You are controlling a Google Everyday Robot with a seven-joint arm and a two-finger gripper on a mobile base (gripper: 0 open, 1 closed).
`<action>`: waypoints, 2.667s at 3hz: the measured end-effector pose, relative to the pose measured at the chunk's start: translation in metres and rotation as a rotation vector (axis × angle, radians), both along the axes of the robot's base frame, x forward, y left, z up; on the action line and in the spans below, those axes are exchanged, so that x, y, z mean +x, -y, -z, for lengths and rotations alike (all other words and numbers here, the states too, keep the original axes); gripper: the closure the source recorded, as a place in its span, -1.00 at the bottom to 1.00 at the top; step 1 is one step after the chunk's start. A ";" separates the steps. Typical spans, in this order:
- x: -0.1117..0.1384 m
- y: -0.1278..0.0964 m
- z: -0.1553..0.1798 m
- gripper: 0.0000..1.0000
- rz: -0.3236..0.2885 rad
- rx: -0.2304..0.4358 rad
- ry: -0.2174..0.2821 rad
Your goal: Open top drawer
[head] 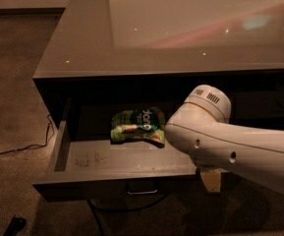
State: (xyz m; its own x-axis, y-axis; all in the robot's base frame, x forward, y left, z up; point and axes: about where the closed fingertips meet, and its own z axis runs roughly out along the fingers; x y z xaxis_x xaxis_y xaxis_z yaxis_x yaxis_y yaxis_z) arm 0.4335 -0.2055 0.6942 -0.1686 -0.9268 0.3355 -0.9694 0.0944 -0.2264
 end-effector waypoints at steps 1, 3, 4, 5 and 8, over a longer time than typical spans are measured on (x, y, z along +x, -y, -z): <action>0.002 0.010 -0.013 -0.16 0.039 -0.007 0.062; 0.004 0.026 -0.023 0.77 0.080 0.084 0.174; 0.005 0.031 -0.020 1.00 0.093 0.171 0.224; 0.010 0.032 -0.013 1.00 0.096 0.255 0.257; 0.018 0.028 -0.004 0.17 0.082 0.290 0.234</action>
Offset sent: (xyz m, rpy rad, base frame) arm 0.0043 -0.0289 0.0320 0.0653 -0.2153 -0.1066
